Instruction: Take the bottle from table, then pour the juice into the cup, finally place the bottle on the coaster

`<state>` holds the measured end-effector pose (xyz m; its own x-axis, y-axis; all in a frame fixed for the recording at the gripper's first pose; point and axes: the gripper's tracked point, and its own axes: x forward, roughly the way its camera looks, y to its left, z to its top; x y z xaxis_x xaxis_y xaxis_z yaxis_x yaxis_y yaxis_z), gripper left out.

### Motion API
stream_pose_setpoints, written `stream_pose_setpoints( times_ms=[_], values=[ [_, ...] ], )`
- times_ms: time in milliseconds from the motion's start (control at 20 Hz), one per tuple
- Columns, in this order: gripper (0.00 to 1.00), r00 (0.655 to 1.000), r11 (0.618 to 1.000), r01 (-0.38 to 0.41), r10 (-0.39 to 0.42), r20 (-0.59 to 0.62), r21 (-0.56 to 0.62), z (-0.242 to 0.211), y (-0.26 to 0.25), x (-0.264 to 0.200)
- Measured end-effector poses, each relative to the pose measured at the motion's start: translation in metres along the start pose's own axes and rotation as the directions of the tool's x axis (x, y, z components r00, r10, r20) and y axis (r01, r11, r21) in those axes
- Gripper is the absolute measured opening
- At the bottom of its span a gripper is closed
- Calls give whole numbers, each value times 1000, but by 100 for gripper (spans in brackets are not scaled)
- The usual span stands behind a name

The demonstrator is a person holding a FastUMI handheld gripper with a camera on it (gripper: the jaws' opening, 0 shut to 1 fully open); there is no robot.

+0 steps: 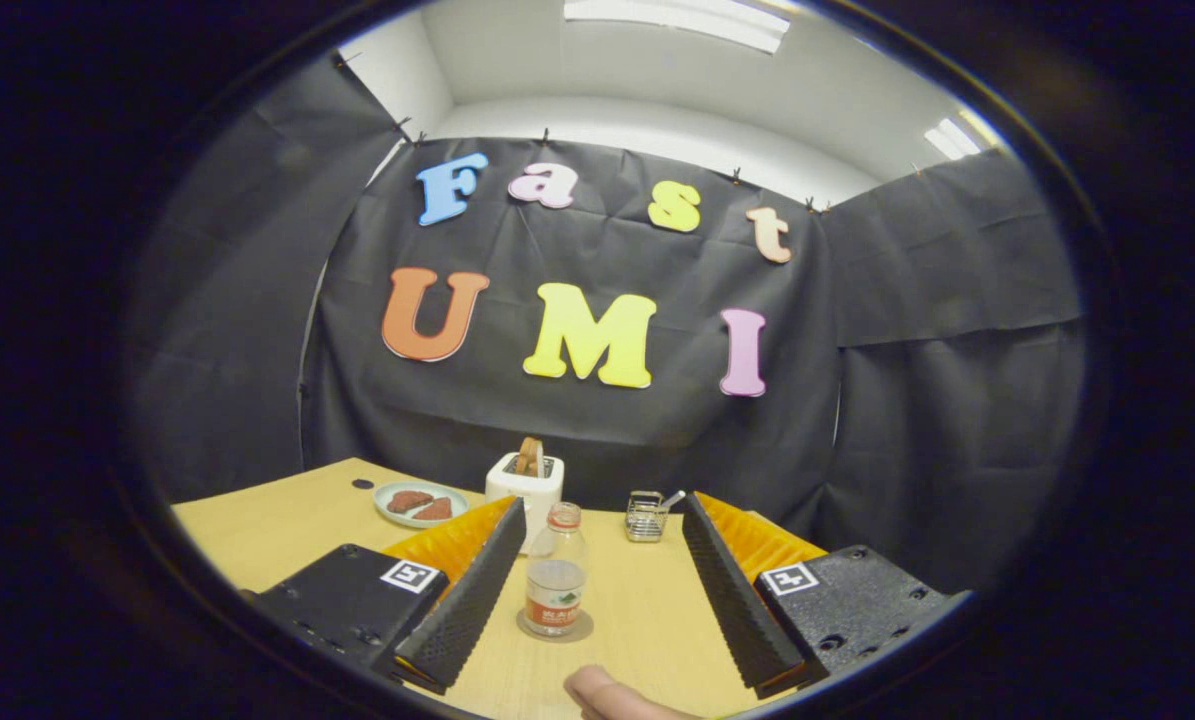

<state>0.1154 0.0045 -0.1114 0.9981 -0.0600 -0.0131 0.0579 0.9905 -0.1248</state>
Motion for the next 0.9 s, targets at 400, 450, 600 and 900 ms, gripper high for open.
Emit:
stream_pose_setpoints(
  times_ms=[400,450,600,900],
  values=[
    [100,999,999,-32,32,5,34,29,-10,-83],
    [100,999,999,-42,42,-5,34,28,-10,-90],
    [100,998,998,-52,53,-16,48,27,-15,-108],
    [100,997,996,-63,65,-44,62,34,-28,-114]
  ],
)
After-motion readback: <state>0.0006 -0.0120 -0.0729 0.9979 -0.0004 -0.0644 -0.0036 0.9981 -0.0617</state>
